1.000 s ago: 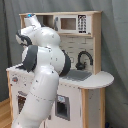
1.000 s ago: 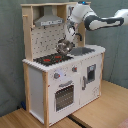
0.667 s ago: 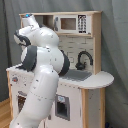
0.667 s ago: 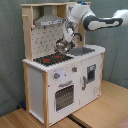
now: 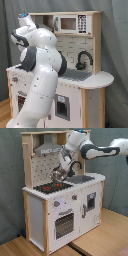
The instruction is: Play with the kitchen
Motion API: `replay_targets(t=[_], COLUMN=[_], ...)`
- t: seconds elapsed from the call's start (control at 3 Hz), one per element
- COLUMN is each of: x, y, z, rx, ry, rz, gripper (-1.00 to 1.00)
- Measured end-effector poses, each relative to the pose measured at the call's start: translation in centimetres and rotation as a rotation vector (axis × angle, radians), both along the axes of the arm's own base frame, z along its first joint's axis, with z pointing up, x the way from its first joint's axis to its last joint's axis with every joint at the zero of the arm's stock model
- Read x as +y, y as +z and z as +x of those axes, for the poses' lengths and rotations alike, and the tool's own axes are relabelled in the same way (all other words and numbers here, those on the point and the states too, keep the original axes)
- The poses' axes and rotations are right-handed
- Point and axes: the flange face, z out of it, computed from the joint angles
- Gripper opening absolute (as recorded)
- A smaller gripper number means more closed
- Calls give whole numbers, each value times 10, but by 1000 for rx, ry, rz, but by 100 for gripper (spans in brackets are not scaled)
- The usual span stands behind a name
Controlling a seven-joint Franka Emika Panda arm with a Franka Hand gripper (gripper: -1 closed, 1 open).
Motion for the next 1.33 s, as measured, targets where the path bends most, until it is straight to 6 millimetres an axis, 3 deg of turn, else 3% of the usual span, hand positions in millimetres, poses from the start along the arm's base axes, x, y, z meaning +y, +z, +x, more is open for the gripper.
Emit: replay_targets(t=[1.33], x=[43], y=[-9], z=[20], rx=[-25], ry=[69], rz=[-8], gripper=[-100])
